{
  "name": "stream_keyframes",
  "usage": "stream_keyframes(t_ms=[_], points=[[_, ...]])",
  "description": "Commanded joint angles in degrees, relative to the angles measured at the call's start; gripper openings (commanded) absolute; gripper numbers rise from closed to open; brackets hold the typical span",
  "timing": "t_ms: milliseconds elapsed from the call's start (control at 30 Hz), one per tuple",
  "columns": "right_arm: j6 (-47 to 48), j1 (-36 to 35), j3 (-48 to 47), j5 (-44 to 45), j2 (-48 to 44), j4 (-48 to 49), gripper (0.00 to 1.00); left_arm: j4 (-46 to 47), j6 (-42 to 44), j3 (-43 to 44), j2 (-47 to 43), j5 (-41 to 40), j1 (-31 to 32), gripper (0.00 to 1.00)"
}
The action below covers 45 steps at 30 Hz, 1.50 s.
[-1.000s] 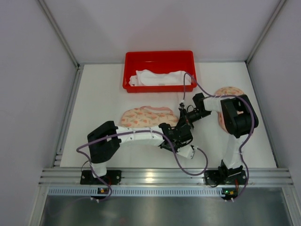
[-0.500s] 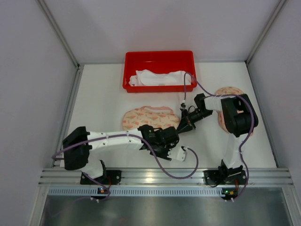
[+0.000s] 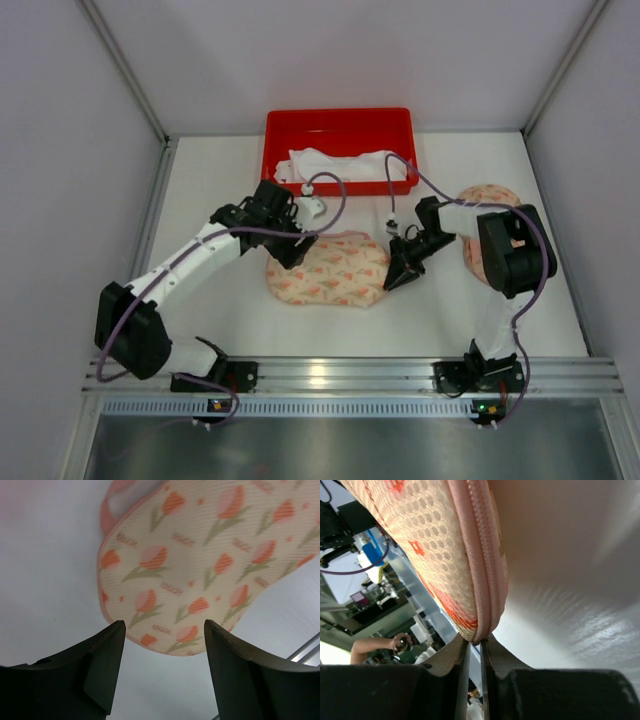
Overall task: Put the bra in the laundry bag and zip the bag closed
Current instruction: Adjust the laundry bag at the center of the board.
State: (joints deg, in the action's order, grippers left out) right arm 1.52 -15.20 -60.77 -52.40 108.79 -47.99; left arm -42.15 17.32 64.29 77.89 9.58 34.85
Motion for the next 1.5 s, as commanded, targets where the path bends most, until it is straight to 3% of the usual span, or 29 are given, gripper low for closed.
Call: stream_keyframes(t_ms=[0,200,367,667,800,1000,1133,1333,1467], points=[[2.1,0.2,0.2,4.8,-3.7,0.3,0.12,-1.4,-7.6,0.0,3.8,6.4,-10.8,0.70],[2.4,-0.1,0.5,6.7,-4.2,1.3,0.12,-1.2,-10.0,-1.8,10.1,9.5,-22.5,0.70],[2.2,-0.6,0.6,7.4,-4.1,2.4,0.13,-0.4,-10.3,-1.3,15.9,15.5,-25.1,0.70],[5.8,-3.6,-0.7,12.8,-4.7,2.5,0.13,2.2,-1.1,2.2,20.9,30.9,-25.1,0.73],[11.7,-6.3,-2.0,19.5,-6.5,3.1,0.11,2.3,6.1,3.6,18.5,31.4,-24.1,0.76],[18.7,-10.7,-3.4,24.7,-8.9,5.7,0.09,2.3,7.3,5.3,16.9,34.1,-24.0,0.86],[21.0,-14.2,-5.0,27.0,-10.0,7.0,0.08,1.2,7.5,6.9,19.4,36.3,-22.5,0.88],[21.0,-17.0,-6.9,28.7,-11.2,9.1,0.07,-1.5,7.0,4.0,23.1,39.4,-16.7,0.87],[20.5,-17.4,-6.0,29.5,-13.9,11.8,0.07,-1.5,4.7,0.7,24.5,41.8,-16.1,0.78]])
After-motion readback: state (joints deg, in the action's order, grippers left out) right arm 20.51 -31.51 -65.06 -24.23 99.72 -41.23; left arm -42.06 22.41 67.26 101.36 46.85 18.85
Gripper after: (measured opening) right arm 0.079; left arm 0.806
